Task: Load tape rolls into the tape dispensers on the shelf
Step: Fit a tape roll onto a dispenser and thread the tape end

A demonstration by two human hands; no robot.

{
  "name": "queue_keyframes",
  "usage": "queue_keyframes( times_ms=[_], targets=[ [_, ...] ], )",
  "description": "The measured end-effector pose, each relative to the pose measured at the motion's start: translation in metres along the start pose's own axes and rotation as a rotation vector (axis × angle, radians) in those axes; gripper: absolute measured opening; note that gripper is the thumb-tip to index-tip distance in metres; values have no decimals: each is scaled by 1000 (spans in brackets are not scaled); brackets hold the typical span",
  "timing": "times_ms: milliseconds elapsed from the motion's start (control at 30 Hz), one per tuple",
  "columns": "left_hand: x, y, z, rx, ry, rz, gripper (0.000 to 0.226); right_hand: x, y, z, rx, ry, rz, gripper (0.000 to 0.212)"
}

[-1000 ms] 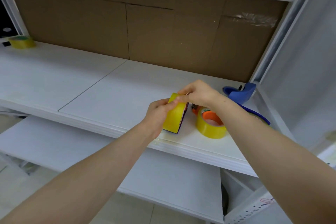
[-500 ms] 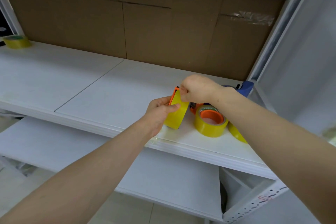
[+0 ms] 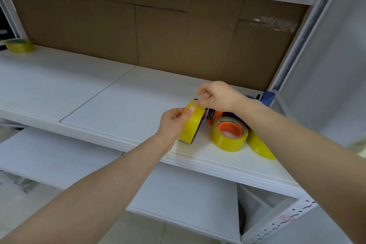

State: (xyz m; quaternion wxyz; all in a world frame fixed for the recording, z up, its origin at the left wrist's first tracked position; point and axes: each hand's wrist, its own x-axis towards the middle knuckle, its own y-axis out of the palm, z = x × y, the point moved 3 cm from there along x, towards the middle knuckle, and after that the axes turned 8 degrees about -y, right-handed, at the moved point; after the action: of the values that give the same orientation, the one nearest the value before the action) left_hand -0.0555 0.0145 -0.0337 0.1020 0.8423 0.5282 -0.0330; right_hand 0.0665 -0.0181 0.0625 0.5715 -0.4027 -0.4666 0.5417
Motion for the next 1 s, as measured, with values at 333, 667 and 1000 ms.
queue_keyframes(
  times_ms=[333,667,1000],
  targets=[
    [-5,-8,-1,15,-80,97,22,4,9,-8,105,124,-81,17],
    [-10,-16,1,33,-86,53,31,5,30,-23,184,326,-93,17],
    [-9,-22,0,81,-29,112,31,-5,31,-21,224,347,-189,20]
  ],
)
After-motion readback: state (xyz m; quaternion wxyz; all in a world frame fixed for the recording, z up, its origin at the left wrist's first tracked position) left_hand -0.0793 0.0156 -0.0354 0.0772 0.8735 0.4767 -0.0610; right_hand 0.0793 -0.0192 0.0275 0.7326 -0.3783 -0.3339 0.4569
